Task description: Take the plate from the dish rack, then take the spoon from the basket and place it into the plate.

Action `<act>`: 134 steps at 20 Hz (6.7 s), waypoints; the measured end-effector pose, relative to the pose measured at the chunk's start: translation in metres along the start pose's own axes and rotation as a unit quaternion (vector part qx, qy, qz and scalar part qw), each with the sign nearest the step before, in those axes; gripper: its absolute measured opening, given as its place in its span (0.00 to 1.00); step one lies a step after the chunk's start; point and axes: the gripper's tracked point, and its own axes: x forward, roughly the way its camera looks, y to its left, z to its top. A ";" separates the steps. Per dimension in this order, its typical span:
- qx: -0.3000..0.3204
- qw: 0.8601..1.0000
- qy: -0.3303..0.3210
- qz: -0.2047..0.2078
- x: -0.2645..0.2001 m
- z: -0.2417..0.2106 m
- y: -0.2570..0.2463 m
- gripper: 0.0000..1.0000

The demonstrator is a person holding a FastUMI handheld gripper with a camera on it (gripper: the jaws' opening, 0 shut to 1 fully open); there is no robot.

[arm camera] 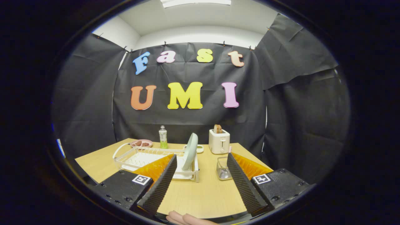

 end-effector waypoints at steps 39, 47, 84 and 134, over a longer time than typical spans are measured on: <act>-0.198 0.840 0.487 -0.133 0.298 0.021 0.032 0.53; -0.240 0.825 0.472 -0.200 0.285 0.028 0.039 0.13; 0.030 0.946 0.323 0.018 0.075 -0.098 0.088 0.12; 0.031 0.983 0.180 -0.019 0.294 -0.065 -0.125 0.95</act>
